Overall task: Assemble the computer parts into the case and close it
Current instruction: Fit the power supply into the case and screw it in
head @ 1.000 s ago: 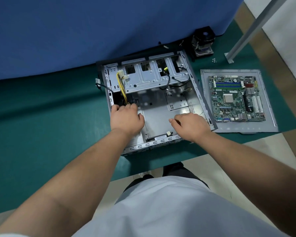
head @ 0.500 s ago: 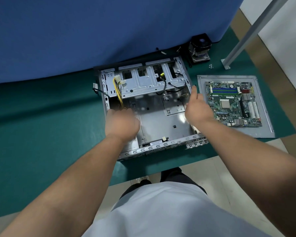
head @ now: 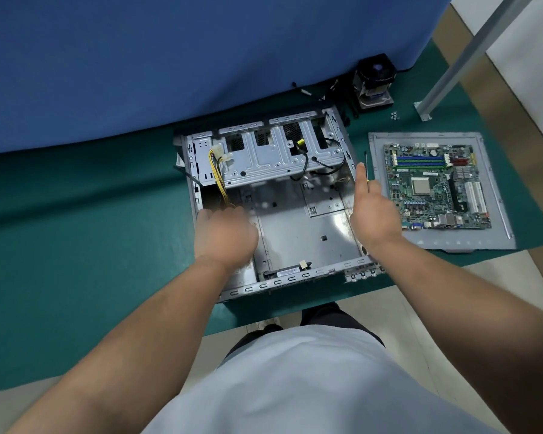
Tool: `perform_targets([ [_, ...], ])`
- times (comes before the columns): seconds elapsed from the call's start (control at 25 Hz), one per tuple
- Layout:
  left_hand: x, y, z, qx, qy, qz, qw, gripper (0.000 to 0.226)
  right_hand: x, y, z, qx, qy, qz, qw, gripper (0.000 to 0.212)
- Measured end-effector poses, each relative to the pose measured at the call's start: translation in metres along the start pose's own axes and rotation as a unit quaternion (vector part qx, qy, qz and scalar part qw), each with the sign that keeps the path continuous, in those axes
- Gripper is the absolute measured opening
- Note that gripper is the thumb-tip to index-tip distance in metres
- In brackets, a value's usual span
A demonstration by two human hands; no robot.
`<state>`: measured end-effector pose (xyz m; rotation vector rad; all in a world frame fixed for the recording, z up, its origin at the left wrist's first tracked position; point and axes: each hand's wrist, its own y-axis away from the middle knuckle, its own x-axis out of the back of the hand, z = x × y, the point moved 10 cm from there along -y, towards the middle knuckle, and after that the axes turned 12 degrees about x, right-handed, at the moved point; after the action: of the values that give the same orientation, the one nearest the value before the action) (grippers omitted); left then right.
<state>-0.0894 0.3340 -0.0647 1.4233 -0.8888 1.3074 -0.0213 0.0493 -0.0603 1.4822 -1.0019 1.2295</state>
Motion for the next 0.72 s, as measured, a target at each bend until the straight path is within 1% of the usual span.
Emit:
perform_targets([
  [0.08, 0.000, 0.001, 0.000, -0.002, -0.001, 0.002, 1.000, 0.033, -0.001, -0.001, 0.001, 0.005, -0.001, 0.011, 1.000, 0.094],
  [0.16, -0.004, 0.000, 0.000, -0.005, -0.013, -0.012, 1.000, 0.033, -0.003, 0.000, 0.003, 0.008, 0.001, 0.012, 1.000, 0.094],
  [0.24, -0.006, -0.006, 0.003, -0.015, -0.025, -0.032, 0.999, 0.027, -0.005, 0.002, 0.001, 0.011, 0.003, 0.003, 1.000, 0.095],
  [0.32, 0.003, -0.015, 0.017, -0.050, -0.001, -0.029, 0.998, 0.020, -0.006, 0.003, 0.000, 0.013, -0.022, -0.017, 1.000, 0.091],
  [0.36, 0.010, -0.023, 0.030, -0.075, 0.015, -0.015, 0.997, 0.019, -0.006, 0.002, 0.002, 0.015, -0.049, -0.031, 0.998, 0.088],
  [0.44, 0.030, -0.040, 0.058, -0.120, 0.050, 0.028, 0.991, 0.019, -0.006, -0.004, 0.010, 0.022, -0.139, -0.080, 0.987, 0.079],
  [0.48, 0.039, -0.051, 0.073, -0.139, 0.068, 0.046, 0.987, 0.019, -0.002, -0.009, 0.016, 0.029, -0.199, -0.105, 0.974, 0.073],
  [0.56, 0.058, -0.078, 0.107, -0.177, 0.101, 0.076, 0.976, 0.024, 0.016, -0.028, 0.041, 0.029, -0.302, -0.124, 0.945, 0.054],
  [0.64, 0.074, -0.108, 0.138, -0.190, 0.126, 0.100, 0.969, 0.029, 0.035, -0.051, 0.077, 0.015, -0.329, -0.114, 0.937, 0.038],
  [0.72, 0.078, -0.144, 0.160, -0.145, 0.139, 0.090, 0.975, 0.039, 0.045, -0.077, 0.116, -0.006, -0.329, -0.093, 0.940, 0.032],
])
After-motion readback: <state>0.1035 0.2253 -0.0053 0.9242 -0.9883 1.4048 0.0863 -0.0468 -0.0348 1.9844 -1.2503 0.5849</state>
